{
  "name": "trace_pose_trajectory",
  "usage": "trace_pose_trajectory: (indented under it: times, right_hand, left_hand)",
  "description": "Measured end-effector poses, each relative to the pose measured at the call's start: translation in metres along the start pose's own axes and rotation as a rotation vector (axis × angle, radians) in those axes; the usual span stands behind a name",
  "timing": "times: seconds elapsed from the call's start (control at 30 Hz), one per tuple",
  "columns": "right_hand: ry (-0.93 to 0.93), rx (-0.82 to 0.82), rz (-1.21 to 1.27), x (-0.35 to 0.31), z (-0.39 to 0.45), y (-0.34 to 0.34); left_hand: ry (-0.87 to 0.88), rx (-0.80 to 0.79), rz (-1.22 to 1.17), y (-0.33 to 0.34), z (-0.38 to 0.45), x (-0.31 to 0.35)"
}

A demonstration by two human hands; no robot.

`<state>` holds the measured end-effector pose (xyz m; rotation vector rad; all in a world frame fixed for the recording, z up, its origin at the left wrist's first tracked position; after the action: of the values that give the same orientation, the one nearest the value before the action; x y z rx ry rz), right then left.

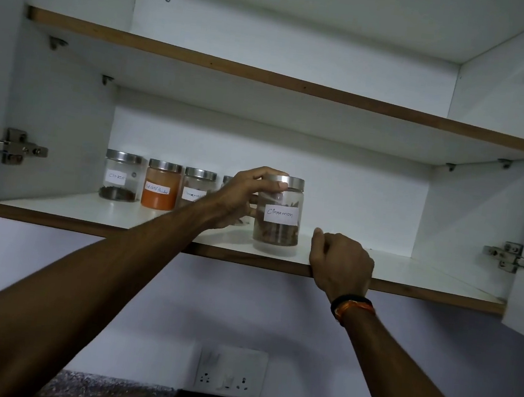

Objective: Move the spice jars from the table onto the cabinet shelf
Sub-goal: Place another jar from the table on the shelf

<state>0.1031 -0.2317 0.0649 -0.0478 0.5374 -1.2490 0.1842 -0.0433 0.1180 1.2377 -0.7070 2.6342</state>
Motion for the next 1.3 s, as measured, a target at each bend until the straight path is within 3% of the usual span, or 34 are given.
trace_pose_trajectory:
  times: [0.37,0.57,0.77,1.03,1.3]
  right_hand:
    - [0.017,0.025,-0.051,0.003,-0.002,0.0]
    - [-0.02,0.066,-0.015,0.004,-0.002,0.0]
    - [-0.042,0.13,0.002,0.003,-0.005,-0.003]
    - [-0.063,0.187,0.044,0.005,-0.006,-0.004]
    - [-0.083,0.208,0.051,0.005,-0.006,-0.004]
  left_hand:
    - [-0.053,-0.079,0.093,-0.003,0.032,-0.039]
    - [0.182,-0.084,0.558,-0.014,0.05,-0.019]
    - [0.302,-0.111,1.041,-0.016,0.084,-0.011]
    - [0.284,-0.173,1.278,-0.012,0.116,-0.031]
    - [0.21,-0.188,1.343,-0.024,0.123,-0.043]
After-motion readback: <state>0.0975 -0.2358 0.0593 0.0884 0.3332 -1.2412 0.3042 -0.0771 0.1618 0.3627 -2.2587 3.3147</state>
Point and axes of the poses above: each hand's wrist, its own z-axis towards the middle knuckle, its own y-axis out of the palm, x = y × z, the point moved 9 cm from there along z, towards the middle knuckle, and after that the axes turned 15 degrees about z, right-handed, at the moved point
